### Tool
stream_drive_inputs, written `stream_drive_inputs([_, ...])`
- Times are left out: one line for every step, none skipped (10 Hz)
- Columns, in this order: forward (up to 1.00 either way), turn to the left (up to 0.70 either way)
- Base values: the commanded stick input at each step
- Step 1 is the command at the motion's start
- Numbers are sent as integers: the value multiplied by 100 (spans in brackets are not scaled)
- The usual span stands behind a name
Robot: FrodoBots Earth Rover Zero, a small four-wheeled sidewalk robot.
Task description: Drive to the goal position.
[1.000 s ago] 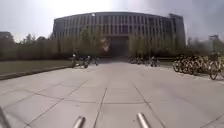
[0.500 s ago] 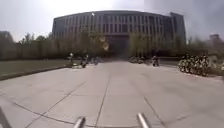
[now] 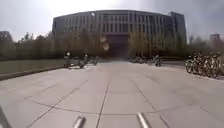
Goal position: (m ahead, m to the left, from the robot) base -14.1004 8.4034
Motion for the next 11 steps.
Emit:
stream_drive_inputs([100, -13])
stream_drive_inputs([100, 0])
stream_drive_inputs([100, 0])
stream_drive_inputs([100, 0])
stream_drive_inputs([100, 0])
stream_drive_inputs([100, 0])
stream_drive_inputs([100, 0])
stream_drive_inputs([100, 0])
stream_drive_inputs([100, 0])
stream_drive_inputs([100, 0])
stream_drive_inputs([100, 0])
